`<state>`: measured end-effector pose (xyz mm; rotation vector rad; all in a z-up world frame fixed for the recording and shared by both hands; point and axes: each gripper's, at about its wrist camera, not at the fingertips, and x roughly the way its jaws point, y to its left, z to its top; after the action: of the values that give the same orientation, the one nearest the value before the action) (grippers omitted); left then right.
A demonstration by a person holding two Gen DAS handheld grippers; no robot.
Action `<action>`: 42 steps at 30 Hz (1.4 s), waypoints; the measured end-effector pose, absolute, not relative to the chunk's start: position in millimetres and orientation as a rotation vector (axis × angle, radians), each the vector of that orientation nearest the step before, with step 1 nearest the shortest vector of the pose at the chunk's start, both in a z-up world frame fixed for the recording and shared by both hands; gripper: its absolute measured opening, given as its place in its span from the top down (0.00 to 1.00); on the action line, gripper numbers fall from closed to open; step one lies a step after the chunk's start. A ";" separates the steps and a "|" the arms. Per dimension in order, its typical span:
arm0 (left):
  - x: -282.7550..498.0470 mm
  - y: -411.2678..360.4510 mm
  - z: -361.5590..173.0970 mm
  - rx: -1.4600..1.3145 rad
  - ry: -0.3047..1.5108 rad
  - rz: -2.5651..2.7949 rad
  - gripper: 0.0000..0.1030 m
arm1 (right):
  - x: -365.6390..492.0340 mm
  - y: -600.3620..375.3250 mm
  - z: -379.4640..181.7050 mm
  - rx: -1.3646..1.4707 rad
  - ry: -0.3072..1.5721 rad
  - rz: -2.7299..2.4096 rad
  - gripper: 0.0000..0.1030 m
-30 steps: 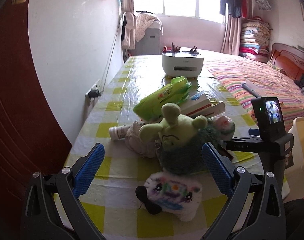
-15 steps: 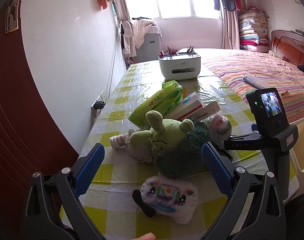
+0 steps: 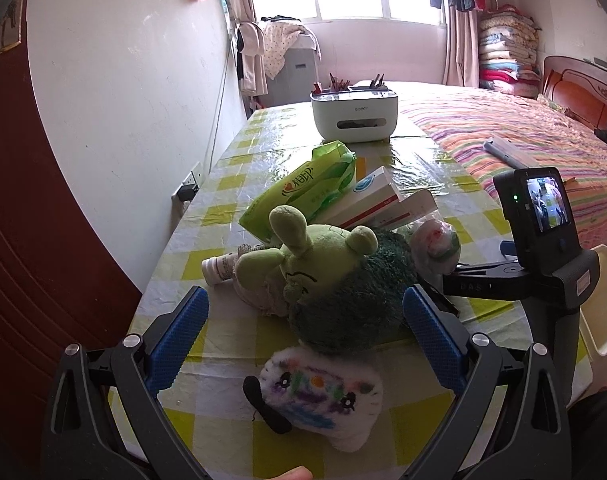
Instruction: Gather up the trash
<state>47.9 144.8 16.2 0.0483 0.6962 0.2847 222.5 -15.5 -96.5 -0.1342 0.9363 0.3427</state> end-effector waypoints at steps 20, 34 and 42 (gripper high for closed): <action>47.2 153.5 7.9 0.027 0.725 0.289 0.06 | 222.5 -15.8 -96.6 -0.134 0.936 0.343 0.07; 46.7 155.5 4.4 0.014 0.742 0.271 0.06 | 222.6 -15.7 -96.6 -0.134 0.937 0.343 0.07; 43.7 154.4 6.9 0.018 0.735 0.296 0.06 | 222.6 -15.7 -96.6 -0.134 0.937 0.343 0.07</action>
<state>43.7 154.4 6.9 0.0184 0.7352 0.2958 222.6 -15.7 -96.6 -0.1345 0.9367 0.3431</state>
